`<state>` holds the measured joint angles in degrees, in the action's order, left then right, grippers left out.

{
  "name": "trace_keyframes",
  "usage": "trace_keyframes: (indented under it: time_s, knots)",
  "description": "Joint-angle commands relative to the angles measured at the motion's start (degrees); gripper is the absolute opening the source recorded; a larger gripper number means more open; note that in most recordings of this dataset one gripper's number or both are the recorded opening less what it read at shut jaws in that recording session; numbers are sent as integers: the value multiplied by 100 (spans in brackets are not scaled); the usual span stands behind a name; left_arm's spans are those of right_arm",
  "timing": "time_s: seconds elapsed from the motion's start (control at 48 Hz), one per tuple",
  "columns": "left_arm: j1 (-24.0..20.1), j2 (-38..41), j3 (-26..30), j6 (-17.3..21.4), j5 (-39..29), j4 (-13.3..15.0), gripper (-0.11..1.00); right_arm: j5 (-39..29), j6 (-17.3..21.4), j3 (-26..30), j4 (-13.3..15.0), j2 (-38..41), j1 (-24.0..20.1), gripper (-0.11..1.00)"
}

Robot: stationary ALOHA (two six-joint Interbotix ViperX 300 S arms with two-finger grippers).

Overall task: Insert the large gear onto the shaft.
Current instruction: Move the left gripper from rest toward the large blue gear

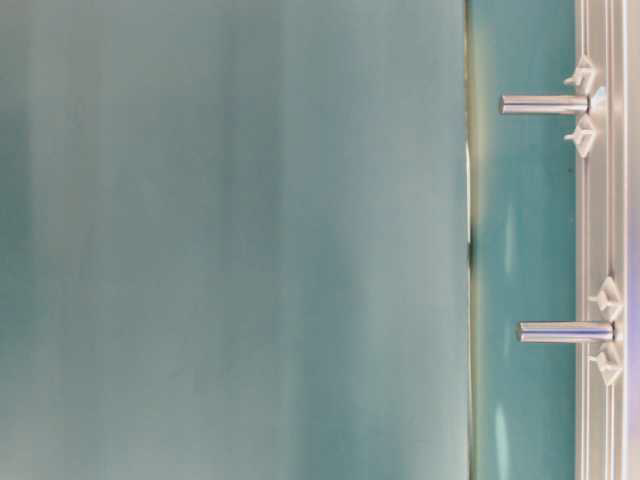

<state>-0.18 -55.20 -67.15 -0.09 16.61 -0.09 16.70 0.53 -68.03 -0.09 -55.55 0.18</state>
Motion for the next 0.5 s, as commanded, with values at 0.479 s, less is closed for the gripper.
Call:
trace_keyframes:
  time_s: [0.479]
  knots:
    - [237,1081,501,-264,-545,-88,2,-1459,202,-79,-176,70,202,9]
